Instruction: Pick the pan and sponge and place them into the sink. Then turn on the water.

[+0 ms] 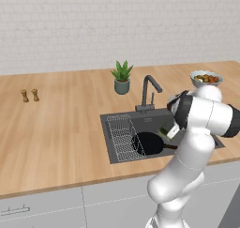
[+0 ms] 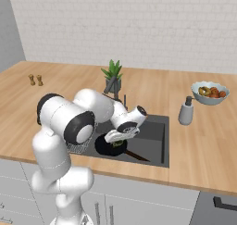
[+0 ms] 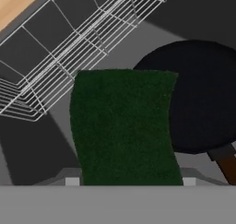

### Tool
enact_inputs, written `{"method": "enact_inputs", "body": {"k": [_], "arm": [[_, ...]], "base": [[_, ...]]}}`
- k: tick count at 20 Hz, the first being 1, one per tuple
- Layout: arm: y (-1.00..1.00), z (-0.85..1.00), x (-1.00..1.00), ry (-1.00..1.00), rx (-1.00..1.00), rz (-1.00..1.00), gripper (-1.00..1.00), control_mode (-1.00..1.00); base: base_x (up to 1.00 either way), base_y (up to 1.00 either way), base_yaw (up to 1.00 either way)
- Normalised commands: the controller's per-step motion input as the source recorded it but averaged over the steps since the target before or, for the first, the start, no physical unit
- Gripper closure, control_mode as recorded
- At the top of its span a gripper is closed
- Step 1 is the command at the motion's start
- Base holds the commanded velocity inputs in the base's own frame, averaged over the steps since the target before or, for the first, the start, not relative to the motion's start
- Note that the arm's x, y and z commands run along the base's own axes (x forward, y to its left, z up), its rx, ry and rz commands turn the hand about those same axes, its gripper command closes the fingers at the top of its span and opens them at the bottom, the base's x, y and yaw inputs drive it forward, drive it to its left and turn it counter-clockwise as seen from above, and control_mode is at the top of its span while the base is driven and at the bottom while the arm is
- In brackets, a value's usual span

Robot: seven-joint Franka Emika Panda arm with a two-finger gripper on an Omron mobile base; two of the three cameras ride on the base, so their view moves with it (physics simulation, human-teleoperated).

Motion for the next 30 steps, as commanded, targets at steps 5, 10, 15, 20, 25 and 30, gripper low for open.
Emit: {"method": "enact_inputs", "body": {"k": [5,10,15,20,25,30], "arm": [[0.04,-0.19,0.01,-0.10,0.00,0.00,1.00,-1.00],[0.13,-0.41,0.15,-0.02,0.00,0.00,1.00,-1.00],[0.09,-0.44,0.26,0.00,0.00,0.00,1.00,-1.00],[0.00,-0.29,0.28,-0.03,0.00,0.00,1.00,-1.00],[0.00,-0.24,0.26,-0.05,0.00,0.00,1.00,-1.00],[0.00,-0.13,0.27,-0.09,0.00,0.00,1.00,-1.00]], "base": [[0.00,0.00,0.00],[0.00,0.00,0.00],[0.00,0.00,0.00],[0.00,0.00,0.00],[0.00,0.00,0.00],[0.00,0.00,0.00]]}}
